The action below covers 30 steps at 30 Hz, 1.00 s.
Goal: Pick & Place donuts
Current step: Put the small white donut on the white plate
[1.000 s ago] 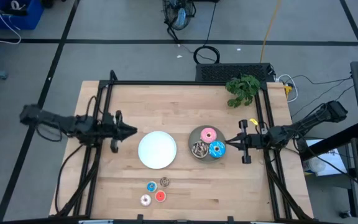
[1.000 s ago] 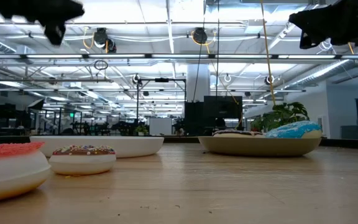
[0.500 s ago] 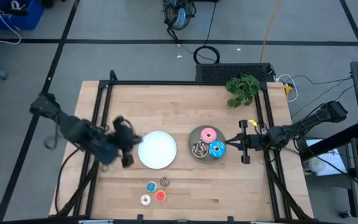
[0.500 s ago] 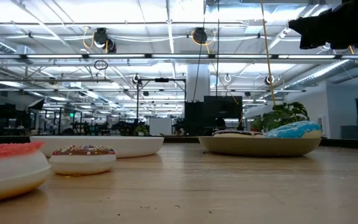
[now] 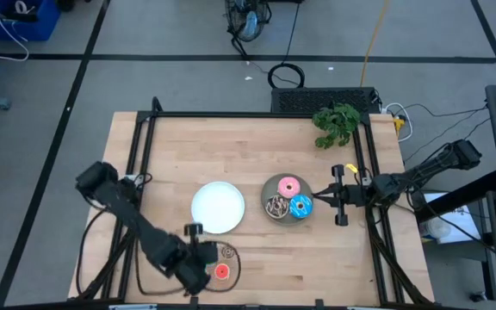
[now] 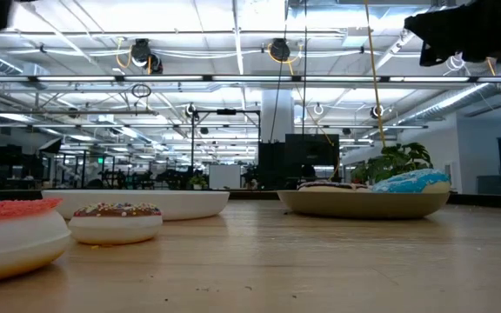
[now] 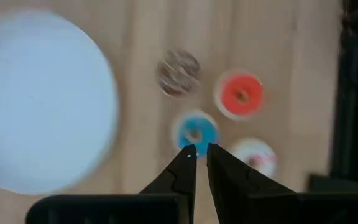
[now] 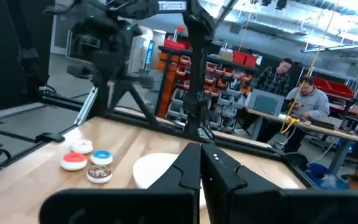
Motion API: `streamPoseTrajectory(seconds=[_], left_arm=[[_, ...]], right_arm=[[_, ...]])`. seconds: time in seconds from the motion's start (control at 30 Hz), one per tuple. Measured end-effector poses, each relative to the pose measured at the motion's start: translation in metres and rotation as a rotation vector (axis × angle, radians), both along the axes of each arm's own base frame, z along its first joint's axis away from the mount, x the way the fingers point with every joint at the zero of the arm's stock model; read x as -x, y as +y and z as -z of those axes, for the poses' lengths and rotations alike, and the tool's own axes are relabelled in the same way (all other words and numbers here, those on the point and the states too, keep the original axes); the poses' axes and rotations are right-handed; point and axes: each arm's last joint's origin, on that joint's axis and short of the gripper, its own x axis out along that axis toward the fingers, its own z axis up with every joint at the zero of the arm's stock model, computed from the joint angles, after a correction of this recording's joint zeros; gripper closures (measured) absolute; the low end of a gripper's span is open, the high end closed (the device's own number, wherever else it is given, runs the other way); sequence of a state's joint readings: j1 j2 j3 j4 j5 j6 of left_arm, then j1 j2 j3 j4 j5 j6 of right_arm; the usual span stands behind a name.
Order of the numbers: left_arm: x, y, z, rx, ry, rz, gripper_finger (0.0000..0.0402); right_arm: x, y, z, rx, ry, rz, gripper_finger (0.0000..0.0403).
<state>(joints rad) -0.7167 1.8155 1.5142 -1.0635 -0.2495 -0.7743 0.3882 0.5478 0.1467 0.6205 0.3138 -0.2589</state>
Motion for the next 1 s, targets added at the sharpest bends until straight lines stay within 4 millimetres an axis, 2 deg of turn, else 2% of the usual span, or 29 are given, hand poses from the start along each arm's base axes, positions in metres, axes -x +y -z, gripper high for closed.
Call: streamPoseTrajectory(seconds=[0.3,0.4,0.67,0.8,1.0], left_arm=[[0.017,-0.022,0.015,0.075,0.079,-0.037,0.0355],[0.018,-0.025,0.018,0.090,0.071,-0.033,0.0355],[0.014,-0.025,0.032,0.213,0.078,-0.177,0.0351],[0.017,-0.024,0.044,0.233,0.094,-0.220,0.0318],[0.017,-0.026,0.062,0.293,0.062,-0.183,0.0233]], right_arm=[[-0.001,0.000,0.006,-0.038,0.064,-0.007,0.0403],[-0.001,0.000,0.008,-0.034,0.078,-0.007,0.0403],[-0.001,0.000,0.008,-0.066,0.083,-0.010,0.0403],[-0.001,0.000,0.008,-0.058,0.082,-0.010,0.0403],[-0.001,0.000,0.008,-0.053,0.082,-0.009,0.0403]])
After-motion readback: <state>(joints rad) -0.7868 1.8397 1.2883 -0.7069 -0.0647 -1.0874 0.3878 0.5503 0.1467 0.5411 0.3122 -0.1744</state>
